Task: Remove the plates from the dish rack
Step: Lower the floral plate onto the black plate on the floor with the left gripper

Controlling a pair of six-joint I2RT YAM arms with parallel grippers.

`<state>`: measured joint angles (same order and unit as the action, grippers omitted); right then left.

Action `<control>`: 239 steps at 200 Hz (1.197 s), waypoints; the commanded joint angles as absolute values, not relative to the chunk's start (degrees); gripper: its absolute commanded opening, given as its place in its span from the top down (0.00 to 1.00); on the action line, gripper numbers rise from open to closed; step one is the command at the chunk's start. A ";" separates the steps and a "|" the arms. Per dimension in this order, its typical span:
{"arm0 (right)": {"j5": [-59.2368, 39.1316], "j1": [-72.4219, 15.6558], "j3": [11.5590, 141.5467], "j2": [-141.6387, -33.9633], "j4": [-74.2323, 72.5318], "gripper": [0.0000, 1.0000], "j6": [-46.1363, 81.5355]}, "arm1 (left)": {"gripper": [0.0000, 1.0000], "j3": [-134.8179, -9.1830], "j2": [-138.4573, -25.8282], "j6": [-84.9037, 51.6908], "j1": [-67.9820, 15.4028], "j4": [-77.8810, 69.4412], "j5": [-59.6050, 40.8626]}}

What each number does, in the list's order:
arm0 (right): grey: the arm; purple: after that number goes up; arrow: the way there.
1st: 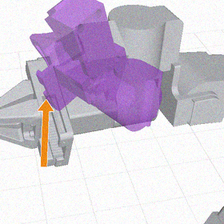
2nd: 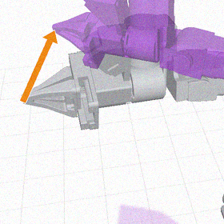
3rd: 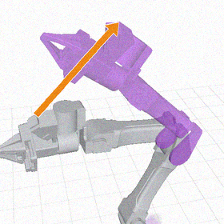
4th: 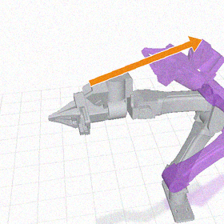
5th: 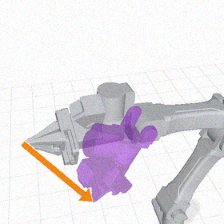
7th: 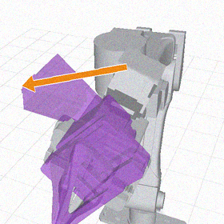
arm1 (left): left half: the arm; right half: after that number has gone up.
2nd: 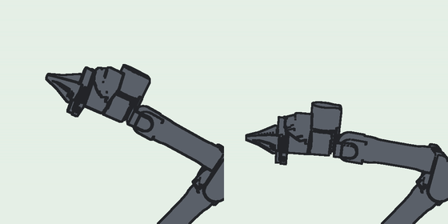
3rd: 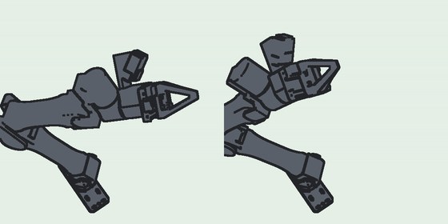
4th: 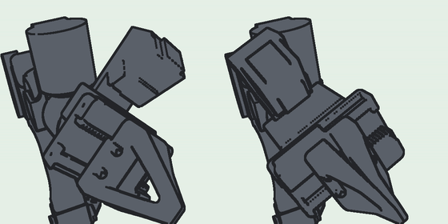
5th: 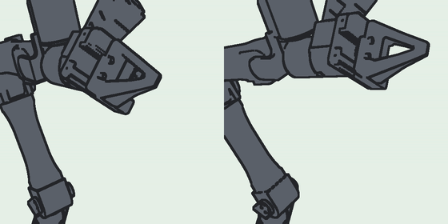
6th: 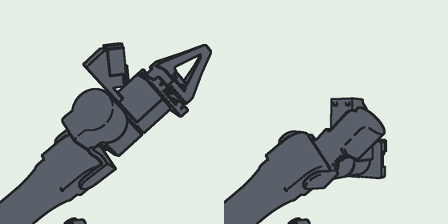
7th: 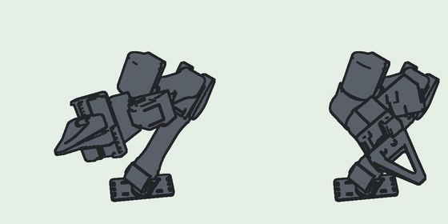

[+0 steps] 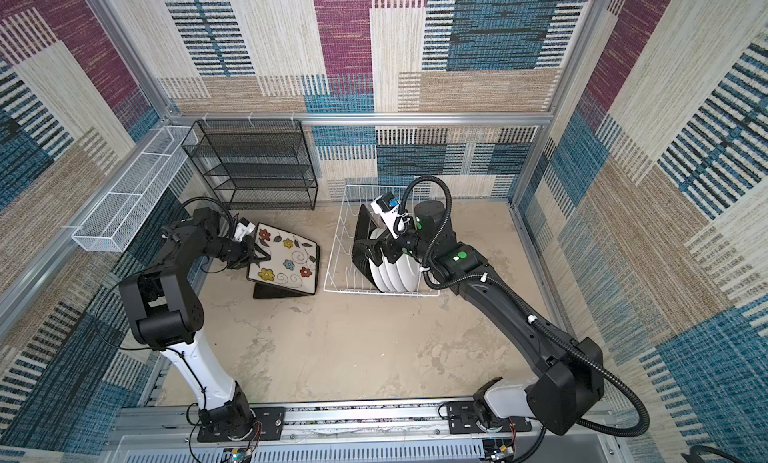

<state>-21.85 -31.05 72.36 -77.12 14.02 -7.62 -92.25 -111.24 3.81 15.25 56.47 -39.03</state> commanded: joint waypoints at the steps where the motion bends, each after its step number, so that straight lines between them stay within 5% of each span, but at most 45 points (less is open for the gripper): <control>1: -20.52 -31.11 72.24 -76.62 12.99 0.00 -8.02 | 1.00 -92.20 -111.56 6.31 15.68 55.81 -41.88; 89: -20.30 -31.11 73.17 -76.60 13.97 0.00 -8.93 | 0.81 -92.24 -115.78 7.00 16.94 57.11 -39.72; 239: -19.64 -31.11 72.92 -75.72 13.95 0.00 -8.09 | 0.70 -93.58 -119.51 7.02 19.03 58.02 -36.78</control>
<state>-20.38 -31.05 72.84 -76.05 14.46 -8.38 -92.77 -118.83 6.22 18.96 56.86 -36.47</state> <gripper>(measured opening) 0.998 0.302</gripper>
